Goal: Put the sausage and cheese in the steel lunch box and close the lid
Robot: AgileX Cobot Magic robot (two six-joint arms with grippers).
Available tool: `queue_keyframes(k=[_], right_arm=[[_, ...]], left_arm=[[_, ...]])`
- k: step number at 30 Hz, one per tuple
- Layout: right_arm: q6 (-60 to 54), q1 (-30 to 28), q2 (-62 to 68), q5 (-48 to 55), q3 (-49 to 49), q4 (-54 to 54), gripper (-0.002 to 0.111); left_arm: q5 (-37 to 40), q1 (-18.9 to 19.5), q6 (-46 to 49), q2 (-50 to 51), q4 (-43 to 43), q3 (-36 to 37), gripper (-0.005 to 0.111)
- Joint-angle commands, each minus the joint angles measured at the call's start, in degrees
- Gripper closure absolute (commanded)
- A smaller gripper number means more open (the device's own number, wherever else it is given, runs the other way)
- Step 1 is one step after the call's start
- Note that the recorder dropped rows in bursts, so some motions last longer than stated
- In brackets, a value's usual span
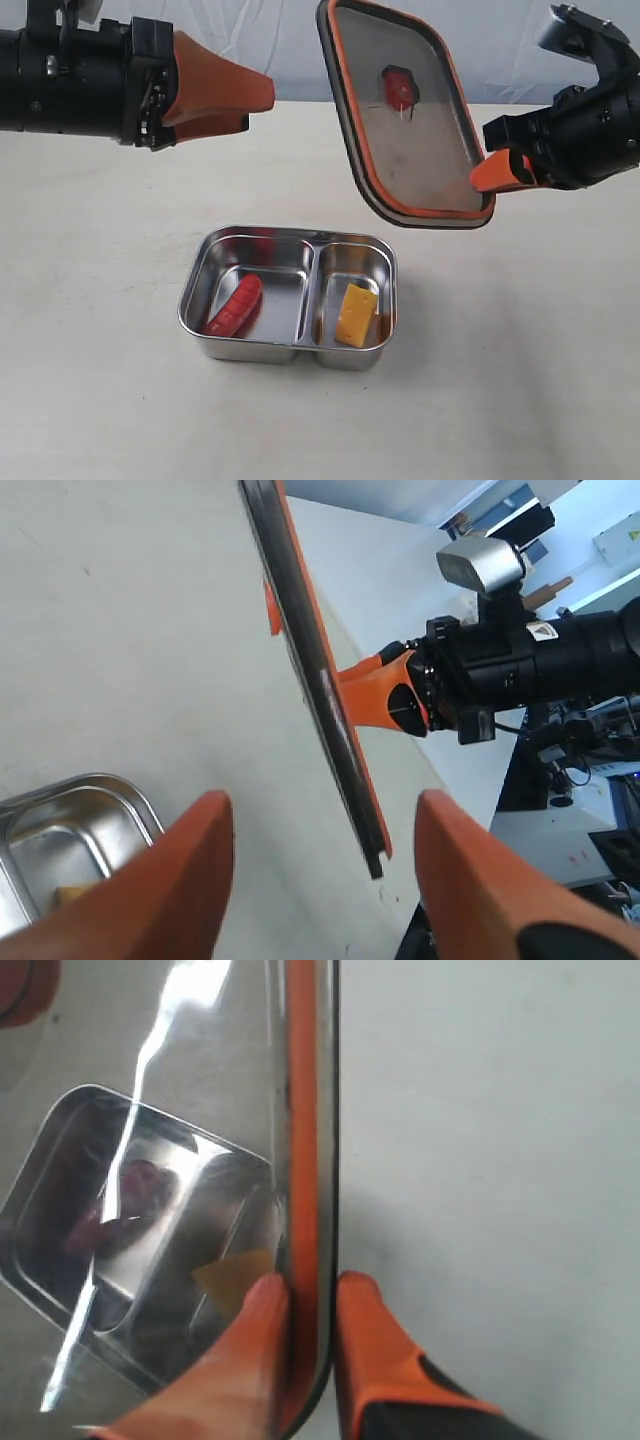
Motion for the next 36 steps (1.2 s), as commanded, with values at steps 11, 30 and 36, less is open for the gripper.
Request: queue_keyframes(k=[11, 30, 36], right_arm=[[-0.4, 13.9, -0.7, -7.5, 0.2, 2.5, 0.109], [-0.2, 15.6, -0.7, -7.0, 0.2, 3.1, 0.109], [-0.2, 15.6, -0.7, -5.7, 0.2, 3.1, 0.093]], left_arm=[[-2.0, 0.1, 1.3, 0.1, -2.2, -0.2, 0.054], [-8.1, 0.1, 1.4, 0.1, 1.6, -0.2, 0.106], [-9.8, 0.1, 1.4, 0.1, 6.1, -0.2, 0.106]])
